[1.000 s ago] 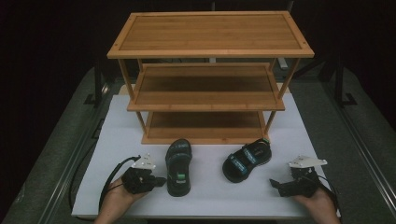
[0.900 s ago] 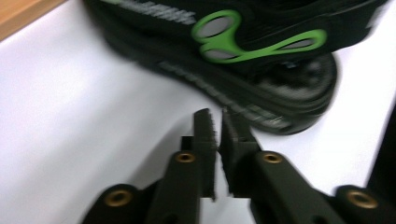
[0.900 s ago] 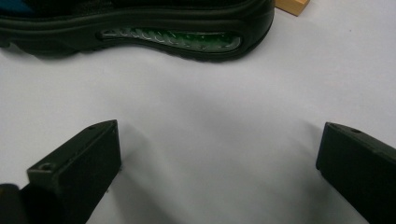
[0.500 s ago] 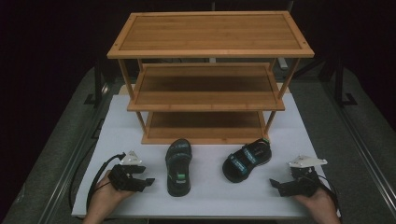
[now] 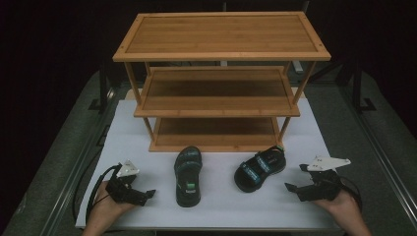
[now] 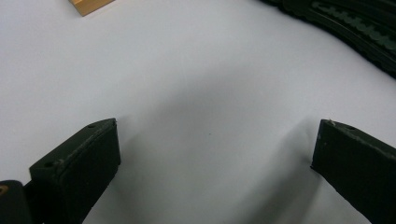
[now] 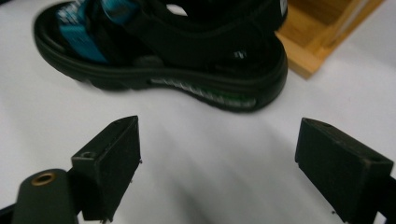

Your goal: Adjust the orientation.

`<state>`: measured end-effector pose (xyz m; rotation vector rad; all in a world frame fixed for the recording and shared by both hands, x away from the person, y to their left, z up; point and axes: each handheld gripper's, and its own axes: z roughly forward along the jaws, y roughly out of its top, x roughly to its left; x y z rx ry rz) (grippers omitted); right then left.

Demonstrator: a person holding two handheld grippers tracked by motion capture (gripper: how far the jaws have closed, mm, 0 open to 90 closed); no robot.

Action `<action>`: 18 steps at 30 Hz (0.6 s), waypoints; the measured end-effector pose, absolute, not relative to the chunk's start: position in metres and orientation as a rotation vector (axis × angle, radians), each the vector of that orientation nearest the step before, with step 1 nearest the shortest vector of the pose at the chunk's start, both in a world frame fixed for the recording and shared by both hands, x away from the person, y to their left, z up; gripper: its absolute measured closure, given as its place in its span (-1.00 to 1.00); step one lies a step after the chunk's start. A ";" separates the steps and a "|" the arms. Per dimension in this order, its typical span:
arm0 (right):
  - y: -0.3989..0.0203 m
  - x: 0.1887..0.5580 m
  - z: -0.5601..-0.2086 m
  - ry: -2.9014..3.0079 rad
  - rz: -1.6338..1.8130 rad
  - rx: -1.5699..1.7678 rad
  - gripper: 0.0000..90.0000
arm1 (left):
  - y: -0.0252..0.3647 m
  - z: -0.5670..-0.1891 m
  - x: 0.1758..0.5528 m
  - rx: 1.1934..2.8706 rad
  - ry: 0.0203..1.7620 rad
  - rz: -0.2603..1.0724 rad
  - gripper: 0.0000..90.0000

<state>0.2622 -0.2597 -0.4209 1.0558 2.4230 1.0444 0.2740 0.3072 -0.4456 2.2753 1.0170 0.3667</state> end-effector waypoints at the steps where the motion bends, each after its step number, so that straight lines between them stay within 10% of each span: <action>1: -0.260 0.262 -0.421 2.423 1.044 1.056 -0.69 | 0.307 -0.446 0.274 2.275 1.017 0.367 -1.00; 18: -0.234 0.289 -0.390 2.578 1.081 0.762 -0.16 | 0.312 -0.453 0.268 2.204 0.990 0.404 -1.00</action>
